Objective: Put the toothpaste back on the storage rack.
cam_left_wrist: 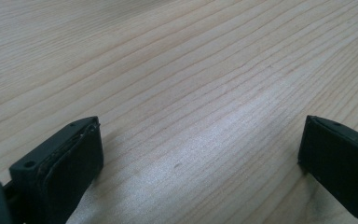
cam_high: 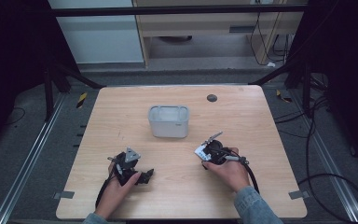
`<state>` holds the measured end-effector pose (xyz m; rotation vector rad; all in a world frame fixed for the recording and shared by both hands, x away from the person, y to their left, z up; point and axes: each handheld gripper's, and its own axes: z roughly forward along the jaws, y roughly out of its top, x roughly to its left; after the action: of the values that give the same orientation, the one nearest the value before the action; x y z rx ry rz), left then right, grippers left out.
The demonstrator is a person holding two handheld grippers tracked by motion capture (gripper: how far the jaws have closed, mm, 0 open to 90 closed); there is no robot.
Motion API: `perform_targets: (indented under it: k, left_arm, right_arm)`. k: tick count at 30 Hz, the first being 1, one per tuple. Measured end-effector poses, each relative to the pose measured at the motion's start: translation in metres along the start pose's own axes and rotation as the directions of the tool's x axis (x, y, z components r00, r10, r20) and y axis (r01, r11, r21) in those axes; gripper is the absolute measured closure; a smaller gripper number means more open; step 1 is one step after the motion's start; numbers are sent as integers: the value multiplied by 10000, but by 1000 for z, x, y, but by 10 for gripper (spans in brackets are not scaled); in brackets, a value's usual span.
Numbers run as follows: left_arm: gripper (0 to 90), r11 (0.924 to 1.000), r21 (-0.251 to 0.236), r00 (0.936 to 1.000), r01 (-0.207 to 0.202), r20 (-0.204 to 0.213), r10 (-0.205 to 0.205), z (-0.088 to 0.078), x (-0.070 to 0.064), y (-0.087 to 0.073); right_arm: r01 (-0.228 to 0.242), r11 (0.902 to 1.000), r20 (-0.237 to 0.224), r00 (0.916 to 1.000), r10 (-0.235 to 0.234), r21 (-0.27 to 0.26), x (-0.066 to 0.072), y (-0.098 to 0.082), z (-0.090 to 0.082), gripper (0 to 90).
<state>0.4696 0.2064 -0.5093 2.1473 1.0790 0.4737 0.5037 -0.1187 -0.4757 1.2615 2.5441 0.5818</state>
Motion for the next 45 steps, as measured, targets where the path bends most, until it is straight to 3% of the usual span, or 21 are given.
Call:
perform_targets:
  k: [14,15,16,24,32,34,41,45]
  left_arm:
    - [0,10000,-1,10000,-2,0,2,0,0,0]
    - [0,10000,1,10000,-2,1,2,0,0,0]
    - [0,10000,1,10000,-8,-1,8,0,0,0]
    - [0,10000,-2,10000,-4,-1,4,0,0,0]
    - [0,10000,3,10000,-9,1,9,0,0,0]
    - [0,10000,3,10000,-9,-3,9,0,0,0]
    - [0,10000,3,10000,-9,1,9,0,0,0]
    - [0,10000,0,10000,-19,16,19,0,0,0]
  right_arm:
    - [74,9996,15,10000,-74,283,-3,5,1,578]
    - [112,9999,181,9998,-113,67,-3,6,-4,689]
    - [90,9999,249,9996,-91,47,-3,7,-5,699]
    - [294,9986,323,9990,-308,438,-2,10,-2,686]
    - [15,9994,139,9999,-20,335,-6,8,-2,684]
    - [187,9995,308,9993,-195,272,-4,7,-1,681]
    - [53,9997,500,9987,-66,249,-2,6,-1,703]
    - [-113,9997,313,9995,106,220,-6,6,-2,728]
